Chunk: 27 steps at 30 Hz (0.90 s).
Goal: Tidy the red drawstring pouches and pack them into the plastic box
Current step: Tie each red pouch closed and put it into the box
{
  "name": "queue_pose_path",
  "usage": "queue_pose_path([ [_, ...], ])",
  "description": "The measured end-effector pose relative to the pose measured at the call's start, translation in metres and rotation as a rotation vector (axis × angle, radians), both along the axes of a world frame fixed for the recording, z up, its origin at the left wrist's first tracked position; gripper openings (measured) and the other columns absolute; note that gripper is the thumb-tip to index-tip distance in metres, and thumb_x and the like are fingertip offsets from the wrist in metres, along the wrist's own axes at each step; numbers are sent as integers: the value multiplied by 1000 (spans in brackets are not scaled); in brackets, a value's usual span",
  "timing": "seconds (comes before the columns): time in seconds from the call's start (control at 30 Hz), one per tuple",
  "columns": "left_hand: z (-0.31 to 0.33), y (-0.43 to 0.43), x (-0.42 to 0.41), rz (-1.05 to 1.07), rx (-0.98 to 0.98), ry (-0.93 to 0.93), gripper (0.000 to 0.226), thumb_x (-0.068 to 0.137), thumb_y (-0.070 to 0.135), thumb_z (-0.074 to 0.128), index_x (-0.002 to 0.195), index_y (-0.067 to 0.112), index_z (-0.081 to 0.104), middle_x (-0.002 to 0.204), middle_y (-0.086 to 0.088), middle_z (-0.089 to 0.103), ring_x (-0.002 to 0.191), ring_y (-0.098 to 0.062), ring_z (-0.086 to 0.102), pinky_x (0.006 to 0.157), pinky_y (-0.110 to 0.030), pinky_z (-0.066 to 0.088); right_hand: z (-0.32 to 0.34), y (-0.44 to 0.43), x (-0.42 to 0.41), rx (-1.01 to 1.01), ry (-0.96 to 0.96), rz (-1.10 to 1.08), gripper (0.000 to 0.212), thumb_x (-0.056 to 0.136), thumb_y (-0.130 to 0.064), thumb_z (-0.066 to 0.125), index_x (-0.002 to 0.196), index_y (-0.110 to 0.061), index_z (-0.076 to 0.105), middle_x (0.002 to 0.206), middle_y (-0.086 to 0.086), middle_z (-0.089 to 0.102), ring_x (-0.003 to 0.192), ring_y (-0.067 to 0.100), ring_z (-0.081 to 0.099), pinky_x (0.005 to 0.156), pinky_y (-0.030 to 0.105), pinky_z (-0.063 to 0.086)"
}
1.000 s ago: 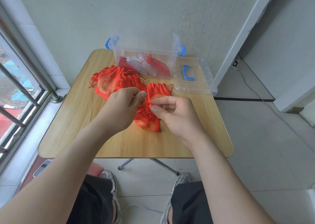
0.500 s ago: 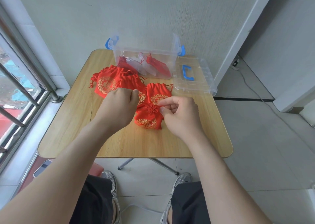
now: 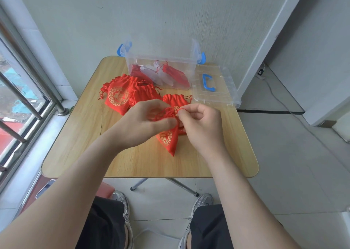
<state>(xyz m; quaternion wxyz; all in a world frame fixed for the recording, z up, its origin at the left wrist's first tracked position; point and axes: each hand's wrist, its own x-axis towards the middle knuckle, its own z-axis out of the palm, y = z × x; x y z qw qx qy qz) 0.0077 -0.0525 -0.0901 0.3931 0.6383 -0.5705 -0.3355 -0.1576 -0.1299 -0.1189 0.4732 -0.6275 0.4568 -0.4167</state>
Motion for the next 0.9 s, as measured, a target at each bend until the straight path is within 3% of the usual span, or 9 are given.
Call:
queue_pose_path([
  [0.1, -7, -4, -1, 13, -43, 9, 15, 96, 13, 75, 109, 20, 71, 100, 1, 77, 93, -16, 74, 90, -38, 60, 1, -2, 2, 26, -39, -23, 4, 85, -24, 77, 89, -23, 79, 79, 1, 80, 77, 21, 77, 79, 52, 65],
  [0.2, -9, -9, 0, 78, -97, 71, 11, 98, 18, 75, 107, 14, 71, 98, -8, 74, 93, -27, 72, 87, -43, 60, 3, -3, 6, -7, -72, -16, 22, 84, -15, 74, 103, -26, 74, 93, -3, 79, 84, 12, 74, 80, 38, 62],
  [0.27, -11, -14, 1, 151, -156, 156, 11, 98, 21, 76, 104, 14, 70, 91, -3, 69, 85, -20, 69, 81, -40, 58, 2, -4, 8, -15, -22, 34, 42, 77, -20, 74, 115, -34, 64, 103, -5, 76, 93, 11, 74, 83, 41, 63],
  [0.37, -15, -21, 4, 263, -211, 288, 17, 98, 22, 77, 108, 10, 71, 95, -15, 70, 89, -21, 69, 90, -49, 59, -5, -5, 11, -124, 99, 82, 58, 81, -21, 80, 125, -35, 46, 98, -4, 76, 88, 13, 75, 75, 48, 65],
  [0.5, -16, -36, 7, 376, -266, 358, 19, 94, 22, 82, 104, 11, 70, 88, -6, 75, 87, -24, 76, 84, -43, 65, -4, -12, 19, -358, 152, 121, 50, 89, -16, 80, 121, -27, 42, 93, -6, 71, 82, 11, 71, 73, 38, 60],
  [0.63, -16, -58, 11, 485, -273, 395, 25, 91, 23, 84, 90, 15, 60, 65, 13, 59, 59, -6, 60, 55, -27, 51, -6, -22, 51, -528, 353, 15, 49, 73, -50, 83, 109, -29, 58, 105, -15, 66, 104, 19, 63, 92, 42, 49],
  [0.73, -12, -69, 17, 487, -273, 443, 25, 93, 25, 81, 88, 12, 61, 68, 7, 61, 62, -9, 63, 61, -30, 58, -7, -38, 70, -625, 345, -100, 29, 83, -39, 80, 104, -23, 66, 104, -9, 68, 102, 24, 62, 88, 44, 48],
  [0.83, -7, -71, 23, 445, -270, 599, 28, 104, 29, 66, 107, 1, 66, 96, -8, 79, 87, -22, 79, 79, -42, 66, 3, -55, 78, -728, 296, -239, 6, 94, -20, 73, 100, -17, 73, 95, -3, 73, 92, 24, 61, 85, 40, 47],
  [0.9, -15, -75, 31, 505, -267, 515, 22, 106, 28, 60, 112, 8, 67, 100, -10, 78, 85, -22, 78, 77, -46, 65, 17, -67, 85, -720, 219, -349, 7, 97, -18, 69, 101, -16, 74, 94, -3, 74, 88, 24, 62, 80, 32, 39],
])
